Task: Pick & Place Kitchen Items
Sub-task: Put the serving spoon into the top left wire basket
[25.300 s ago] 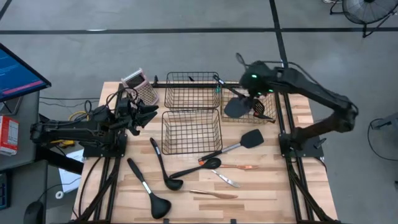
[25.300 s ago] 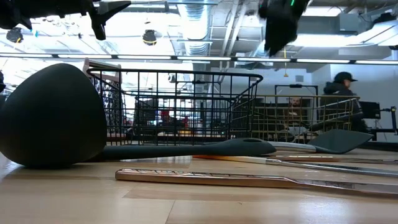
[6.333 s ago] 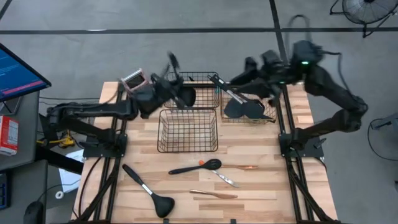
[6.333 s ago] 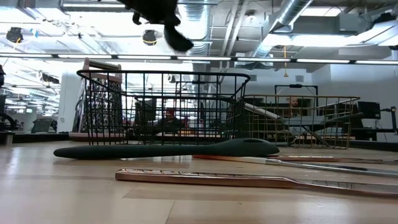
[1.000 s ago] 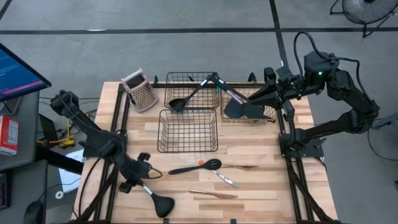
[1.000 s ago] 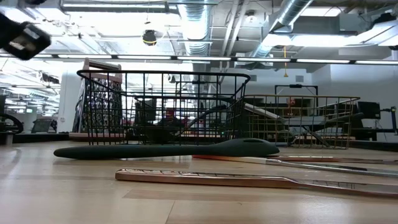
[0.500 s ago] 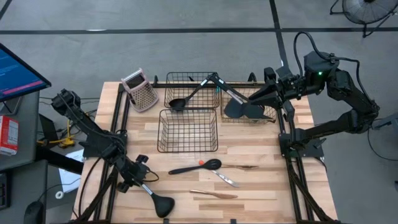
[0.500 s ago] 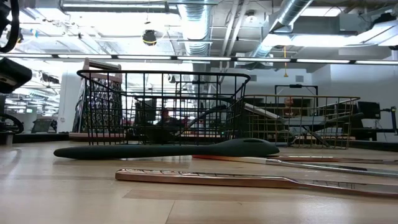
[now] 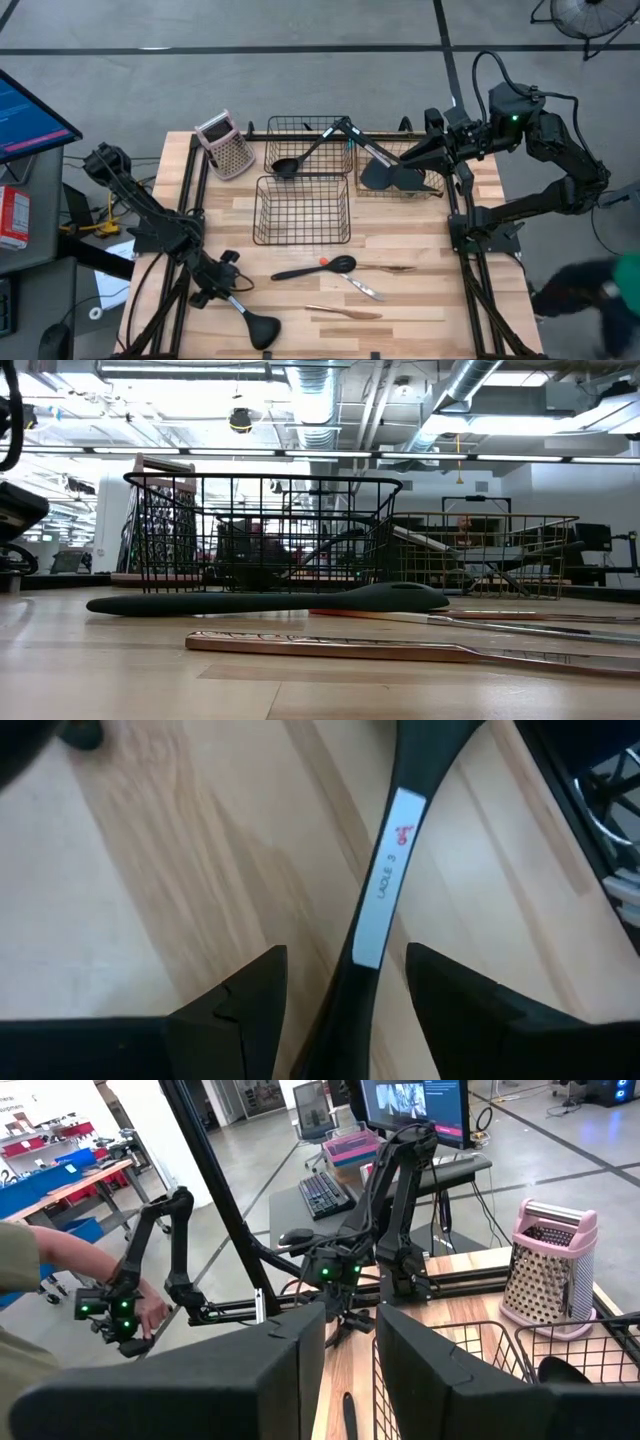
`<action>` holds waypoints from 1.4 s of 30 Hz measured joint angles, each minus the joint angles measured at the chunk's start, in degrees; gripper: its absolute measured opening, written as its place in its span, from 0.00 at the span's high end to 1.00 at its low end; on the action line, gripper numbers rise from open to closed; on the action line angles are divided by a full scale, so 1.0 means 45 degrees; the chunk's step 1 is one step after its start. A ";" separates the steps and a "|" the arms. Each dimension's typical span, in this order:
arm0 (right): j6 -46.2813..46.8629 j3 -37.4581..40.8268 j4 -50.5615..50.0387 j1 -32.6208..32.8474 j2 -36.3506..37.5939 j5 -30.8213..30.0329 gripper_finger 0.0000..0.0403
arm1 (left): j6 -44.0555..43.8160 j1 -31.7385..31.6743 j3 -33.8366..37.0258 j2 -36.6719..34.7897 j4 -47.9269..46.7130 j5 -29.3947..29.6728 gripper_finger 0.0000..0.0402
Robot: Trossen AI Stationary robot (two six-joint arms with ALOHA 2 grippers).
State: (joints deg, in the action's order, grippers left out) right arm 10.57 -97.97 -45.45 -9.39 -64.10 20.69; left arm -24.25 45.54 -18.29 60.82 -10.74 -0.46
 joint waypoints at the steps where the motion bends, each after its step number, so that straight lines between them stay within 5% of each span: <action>1: 0.0000 0.0000 0.0000 0.0000 0.0000 0.0000 0.77 | 0.0000 0.0040 0.0088 0.0000 0.0122 -0.0002 0.53; 15: 0.0304 0.0000 0.0000 0.0000 -0.0005 0.0001 0.77 | 0.0680 0.0369 0.0428 0.1450 0.0699 0.0042 0.55; 25: 0.0332 0.0000 0.0000 0.0000 -0.0005 0.0000 0.77 | 0.0244 0.0360 0.0390 0.1709 0.1177 0.0105 0.87; 42: 0.0235 0.0000 0.0000 0.0000 -0.0005 0.0000 0.77 | -0.1770 -0.0053 -0.1662 0.1771 0.1308 -0.0117 0.87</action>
State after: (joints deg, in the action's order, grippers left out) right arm 11.62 -97.97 -45.45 -9.39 -64.12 20.69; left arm -32.22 45.30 -25.76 68.79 -4.85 -0.99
